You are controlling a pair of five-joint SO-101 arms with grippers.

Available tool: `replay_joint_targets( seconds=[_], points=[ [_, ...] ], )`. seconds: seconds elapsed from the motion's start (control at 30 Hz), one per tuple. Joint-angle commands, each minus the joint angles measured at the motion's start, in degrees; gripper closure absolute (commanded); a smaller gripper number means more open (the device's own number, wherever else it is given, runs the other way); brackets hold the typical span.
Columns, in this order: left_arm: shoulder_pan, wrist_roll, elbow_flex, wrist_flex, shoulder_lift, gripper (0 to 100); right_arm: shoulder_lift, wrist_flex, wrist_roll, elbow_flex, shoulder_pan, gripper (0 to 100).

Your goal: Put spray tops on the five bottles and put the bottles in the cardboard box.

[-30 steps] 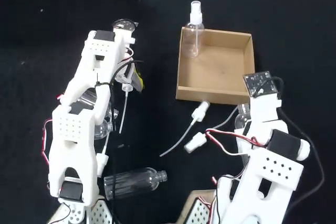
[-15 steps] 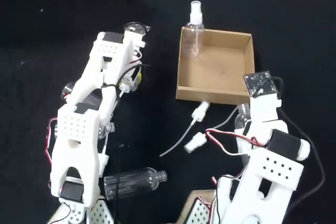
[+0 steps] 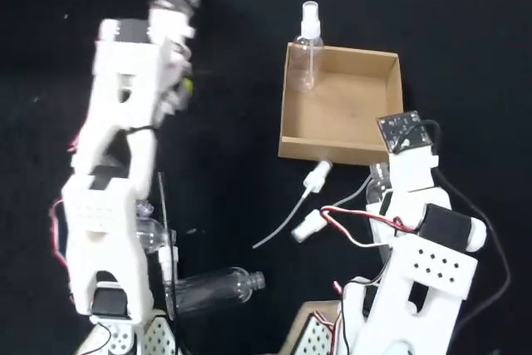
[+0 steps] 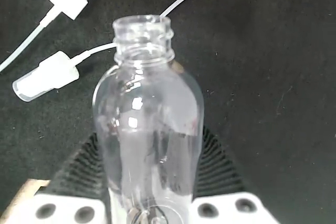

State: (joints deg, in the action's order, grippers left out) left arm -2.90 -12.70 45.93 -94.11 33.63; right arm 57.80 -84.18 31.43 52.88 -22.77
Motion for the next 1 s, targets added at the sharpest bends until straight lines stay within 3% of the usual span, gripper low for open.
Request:
replay_joint_targets(
  seconds=[0.0, 0.23, 0.43, 0.6, 0.8, 0.97],
  points=[
    [-6.7, -0.2, 10.2, -3.0, -5.5, 95, 1.9, 2.1, -2.3, -0.5, 0.9, 98.7],
    [-19.3, -0.9, 12.8, -6.9, -6.1, 95, 1.9, 2.0, -2.5, -0.5, 3.2, 98.7],
    [-37.3, -15.2, 8.1, -6.8, -5.5, 95, 2.0, 2.0, -2.6, -0.7, 14.7, 98.8],
    [-50.6, -21.0, 2.1, -6.7, -5.4, 95, 2.0, 2.6, -4.2, -0.6, 27.1, 98.8],
    [-58.2, -29.2, -12.6, -6.2, -5.1, 95, 2.0, 7.6, -11.7, 2.9, 39.1, 98.8],
    [-61.9, -38.2, -20.7, -1.2, -1.8, 94, 2.0, 8.1, -12.0, 3.6, 40.1, 98.8]
  ],
)
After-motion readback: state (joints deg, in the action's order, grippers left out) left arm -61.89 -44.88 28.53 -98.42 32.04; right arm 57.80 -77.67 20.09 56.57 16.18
